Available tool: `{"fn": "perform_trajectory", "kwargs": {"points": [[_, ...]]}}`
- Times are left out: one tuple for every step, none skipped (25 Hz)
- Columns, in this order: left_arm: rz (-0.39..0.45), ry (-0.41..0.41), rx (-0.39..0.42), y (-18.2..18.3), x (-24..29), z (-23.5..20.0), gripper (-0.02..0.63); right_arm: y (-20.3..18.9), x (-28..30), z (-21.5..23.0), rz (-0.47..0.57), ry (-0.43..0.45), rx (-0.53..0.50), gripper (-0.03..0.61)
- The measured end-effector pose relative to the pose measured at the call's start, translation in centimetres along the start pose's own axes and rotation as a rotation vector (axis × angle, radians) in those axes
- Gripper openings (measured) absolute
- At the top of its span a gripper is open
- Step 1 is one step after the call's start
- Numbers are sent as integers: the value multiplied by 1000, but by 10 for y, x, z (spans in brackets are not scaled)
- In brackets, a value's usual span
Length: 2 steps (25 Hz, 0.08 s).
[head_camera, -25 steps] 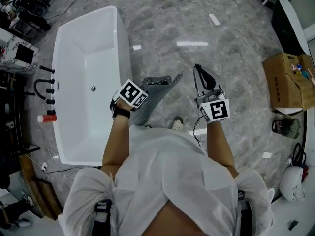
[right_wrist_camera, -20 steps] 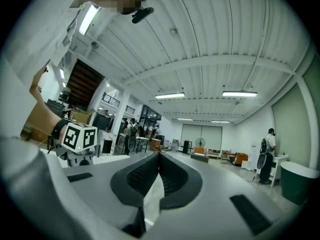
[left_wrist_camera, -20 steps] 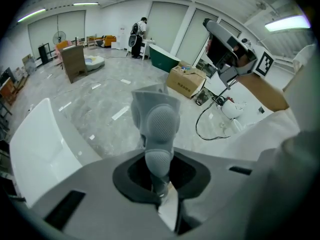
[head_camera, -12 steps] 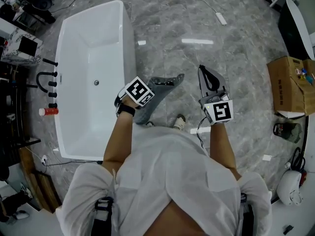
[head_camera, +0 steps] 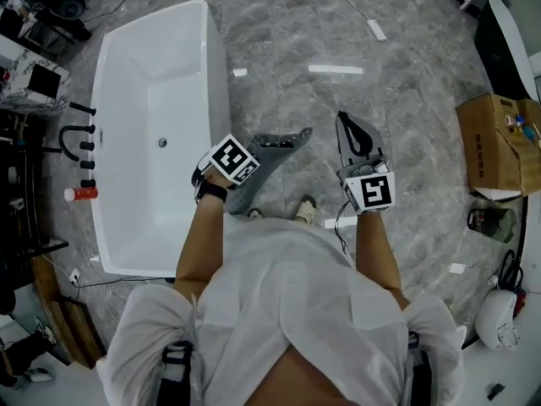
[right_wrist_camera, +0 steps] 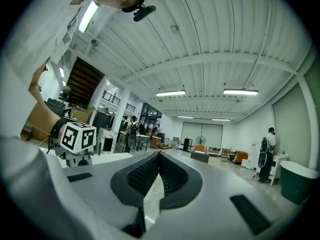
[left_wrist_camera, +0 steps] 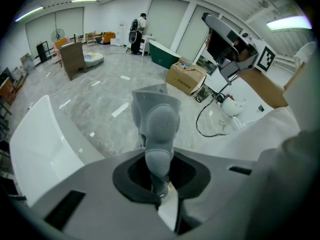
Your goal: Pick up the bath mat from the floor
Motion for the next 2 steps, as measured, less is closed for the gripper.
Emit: {"fn": "perform_trajectory", "kwargs": {"points": [[1, 1, -2, -1, 0, -1, 46, -1, 1, 0, 1, -2, 1, 26], [2, 3, -5, -1, 0, -2, 46, -1, 1, -1, 2, -3, 3, 26]]}}
Point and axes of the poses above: the fingertips, and each gripper's own axes: x forward along the fingers, z to its right, y out of its top, the point moved 5 cm from there along -x, backward along the fingers, and after that the axes turned 1 degree about y, right-handed, at the moved point
